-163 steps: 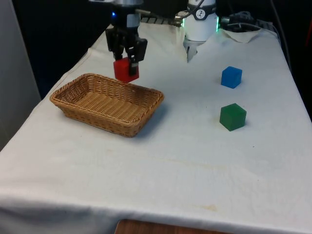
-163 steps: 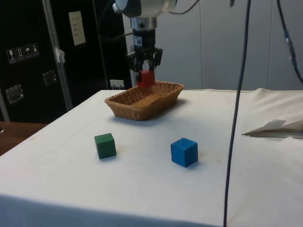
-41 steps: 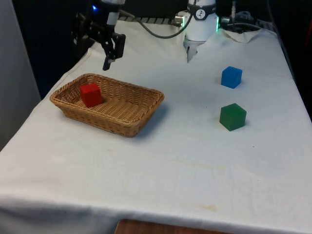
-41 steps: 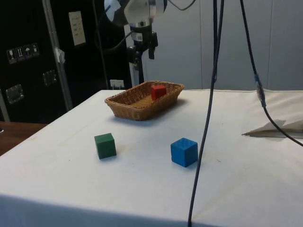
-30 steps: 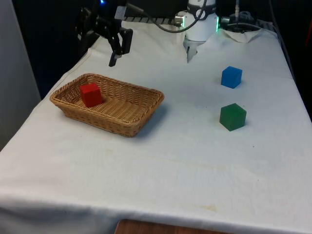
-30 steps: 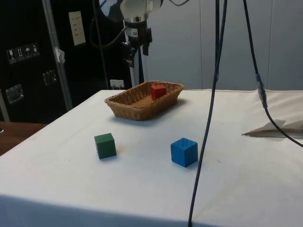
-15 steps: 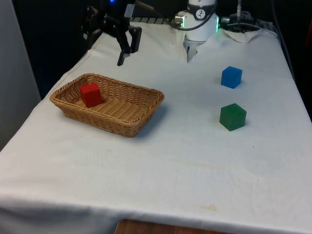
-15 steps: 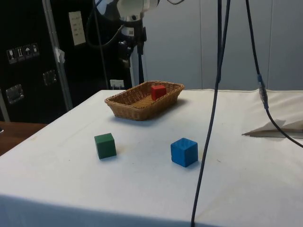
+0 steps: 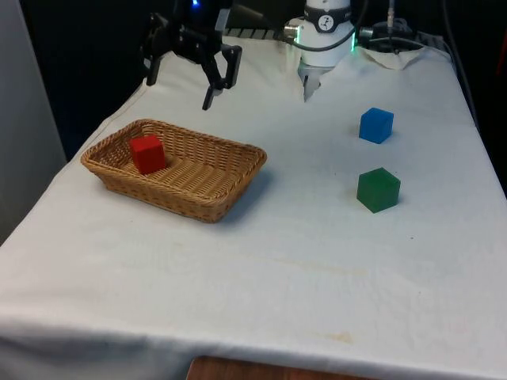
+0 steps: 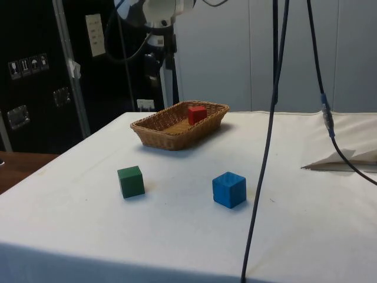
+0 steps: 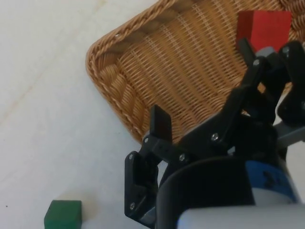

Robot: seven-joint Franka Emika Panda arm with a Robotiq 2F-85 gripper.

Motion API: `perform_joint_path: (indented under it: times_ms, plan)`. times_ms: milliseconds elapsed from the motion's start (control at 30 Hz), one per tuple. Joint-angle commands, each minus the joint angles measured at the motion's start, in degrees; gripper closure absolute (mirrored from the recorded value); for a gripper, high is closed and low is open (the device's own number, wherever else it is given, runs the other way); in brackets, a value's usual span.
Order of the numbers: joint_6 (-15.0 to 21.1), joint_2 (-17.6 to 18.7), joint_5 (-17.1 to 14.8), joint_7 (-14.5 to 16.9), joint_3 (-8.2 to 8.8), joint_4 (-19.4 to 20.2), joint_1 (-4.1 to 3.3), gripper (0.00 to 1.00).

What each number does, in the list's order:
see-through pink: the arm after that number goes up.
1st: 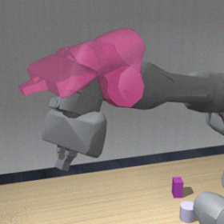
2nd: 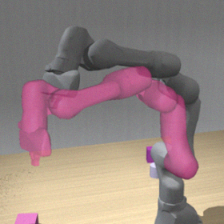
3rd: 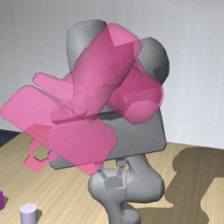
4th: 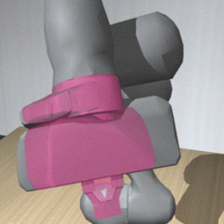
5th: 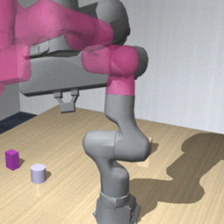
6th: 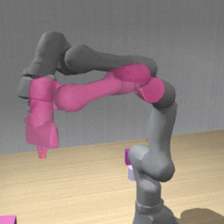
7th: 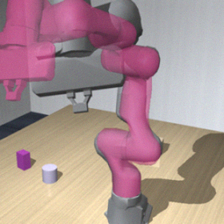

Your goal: Pick up exactly two blocks and place them into the basket.

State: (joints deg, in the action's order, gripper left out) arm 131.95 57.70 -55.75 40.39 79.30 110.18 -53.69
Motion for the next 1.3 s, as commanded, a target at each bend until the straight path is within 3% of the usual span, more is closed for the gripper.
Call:
perform_joint_path:
  times_ms: [0, 133, 167, 200, 367, 400, 433, 467, 667, 700, 733, 833, 900, 967, 1000, 1067, 1100, 1233, 1267]
  plan:
    - [0.29, -0.46, -0.23, 0.80, -0.06, 0.29, -0.52, 0.00]
    - [0.29, -0.46, -0.29, 2.18, -0.17, 0.17, -0.97, 0.00]
    - [0.00, 0.00, 0.00, 1.66, -0.17, -0.23, -0.52, 0.00]
    - [0.34, -0.46, -0.29, 2.46, -0.17, 0.11, -1.03, 0.00]
    - [0.40, -0.40, -0.34, 3.78, -0.34, 0.00, -1.66, 0.00]
    - [0.40, -0.40, -0.34, 3.78, -0.34, 0.00, -1.66, 0.00]
    - [0.00, 0.00, -0.06, 3.32, -0.34, -0.46, -1.20, 0.00]
    - [0.40, -0.40, -0.34, 4.07, -0.40, -0.06, -1.89, 0.00]
    - [0.52, -0.29, -0.34, 4.53, -0.86, 0.00, -3.04, 0.00]
    - [0.00, 0.00, -0.06, 4.13, -0.92, -0.57, -2.29, 0.00]
    - [0.52, -0.23, -0.34, 4.41, -0.97, 0.00, -3.27, 0.00]
    - [0.57, 0.00, -0.29, 3.84, -1.32, 0.00, -4.24, 0.00]
    - [0.52, 0.06, -0.23, 3.32, -1.49, 0.00, -4.64, 0.00]
    - [0.17, 0.00, -0.06, 3.27, -1.83, -0.57, -4.01, 0.00]
    - [0.40, -0.06, -0.06, 3.44, -1.66, -0.29, -4.30, 0.00]
    - [0.29, 0.00, 0.06, 3.38, -1.55, -0.46, -4.18, 0.00]
    - [0.23, 0.11, 0.29, 2.92, -1.15, -0.46, -4.81, 0.00]
    - [0.17, 0.11, 0.80, 2.41, -0.57, -0.74, -5.84, 0.00]
    - [0.23, 0.06, 0.46, 2.64, -1.32, -1.55, -4.81, 0.00]
